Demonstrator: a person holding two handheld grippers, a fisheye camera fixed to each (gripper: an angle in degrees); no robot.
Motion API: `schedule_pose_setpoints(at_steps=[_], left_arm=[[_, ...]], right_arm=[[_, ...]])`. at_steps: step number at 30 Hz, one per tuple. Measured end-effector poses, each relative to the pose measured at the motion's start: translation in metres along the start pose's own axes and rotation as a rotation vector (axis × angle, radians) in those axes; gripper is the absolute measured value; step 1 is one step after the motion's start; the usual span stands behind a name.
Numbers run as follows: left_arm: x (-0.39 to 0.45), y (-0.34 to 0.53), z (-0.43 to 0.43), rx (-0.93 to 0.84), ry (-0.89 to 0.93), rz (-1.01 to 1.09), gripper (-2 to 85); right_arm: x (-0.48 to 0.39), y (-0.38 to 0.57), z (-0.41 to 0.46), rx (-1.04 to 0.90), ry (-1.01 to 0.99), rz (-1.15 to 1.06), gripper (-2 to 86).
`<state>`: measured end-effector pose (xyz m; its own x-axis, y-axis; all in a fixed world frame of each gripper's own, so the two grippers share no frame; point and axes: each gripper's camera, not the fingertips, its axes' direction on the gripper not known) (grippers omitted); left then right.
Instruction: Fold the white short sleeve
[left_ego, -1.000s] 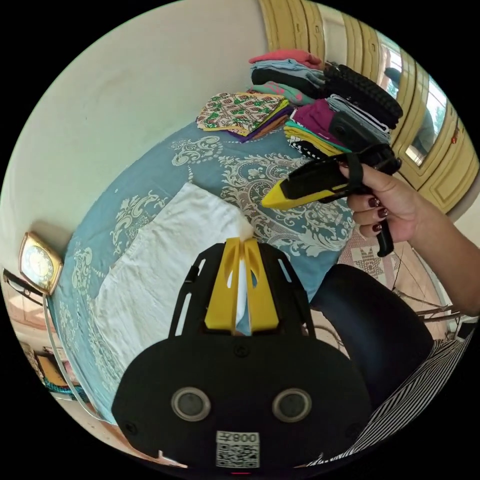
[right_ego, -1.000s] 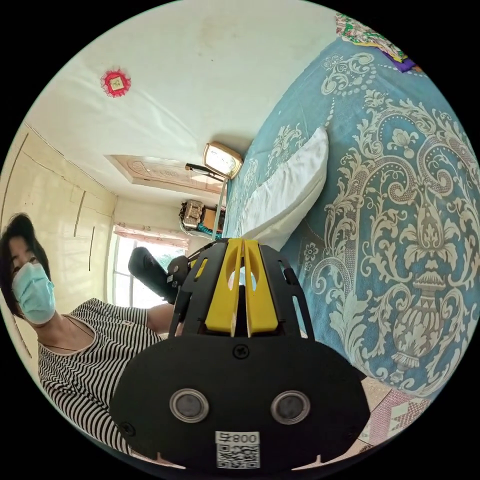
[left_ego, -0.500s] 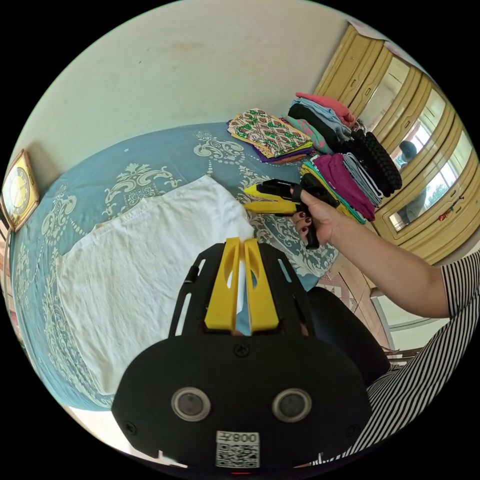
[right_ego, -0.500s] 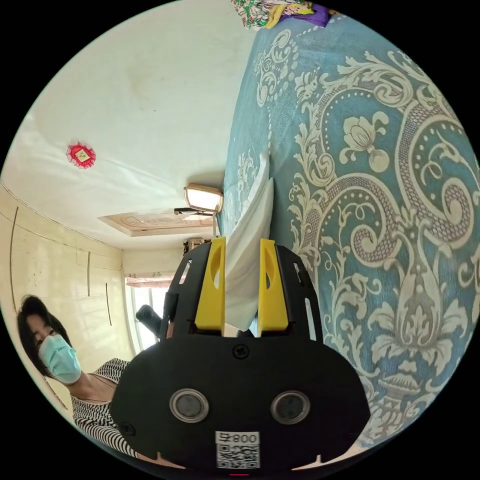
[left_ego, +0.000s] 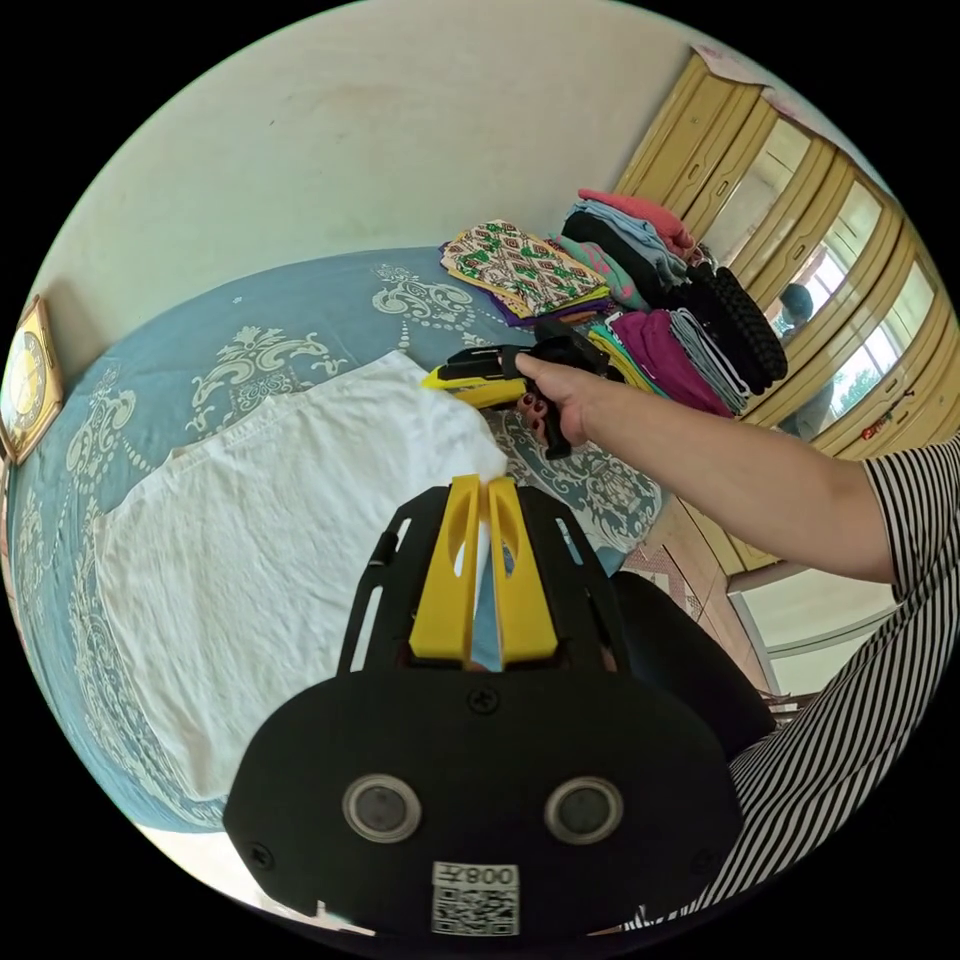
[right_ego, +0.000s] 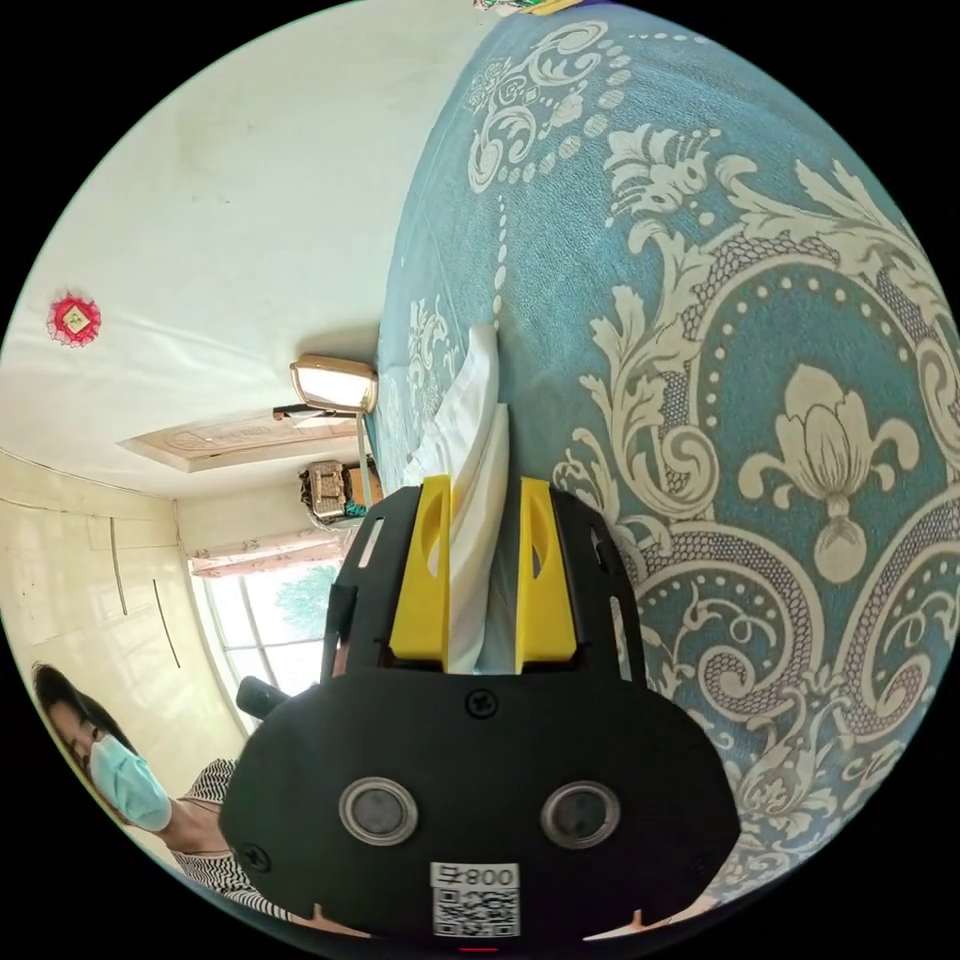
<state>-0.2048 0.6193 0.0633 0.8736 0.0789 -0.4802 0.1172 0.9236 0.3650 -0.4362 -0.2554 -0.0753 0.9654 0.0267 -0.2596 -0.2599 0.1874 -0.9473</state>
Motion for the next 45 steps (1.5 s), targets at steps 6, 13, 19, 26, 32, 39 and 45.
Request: schedule_pose_setpoints(at_steps=[6,13,19,26,32,39,45], left_arm=[[-0.019,0.018,0.011,0.001,0.027,-0.007,1.2],[-0.039,0.046,0.027,-0.003,0.056,0.008,1.2],[-0.062,0.078,0.038,-0.003,0.081,0.012,1.2],[-0.11,0.134,0.029,0.041,0.119,-0.03,1.2],[-0.18,0.209,-0.007,0.136,0.15,-0.173,1.3],[-0.259,0.308,-0.054,0.246,0.1,-0.329,1.4],[-0.331,0.403,-0.07,0.303,0.086,-0.499,1.5]], right_arm=[[-0.023,-0.025,0.027,-0.015,0.011,-0.004,8.7],[-0.05,-0.048,0.052,-0.005,-0.032,0.017,5.4],[-0.081,-0.055,0.072,0.006,-0.008,0.015,2.3],[-0.149,-0.047,0.097,0.052,-0.034,-0.061,1.5],[-0.238,-0.033,0.143,0.059,-0.056,-0.186,1.2],[-0.359,-0.014,0.229,0.013,-0.018,-0.359,1.1],[-0.45,-0.002,0.331,-0.085,0.068,-0.464,1.3]])
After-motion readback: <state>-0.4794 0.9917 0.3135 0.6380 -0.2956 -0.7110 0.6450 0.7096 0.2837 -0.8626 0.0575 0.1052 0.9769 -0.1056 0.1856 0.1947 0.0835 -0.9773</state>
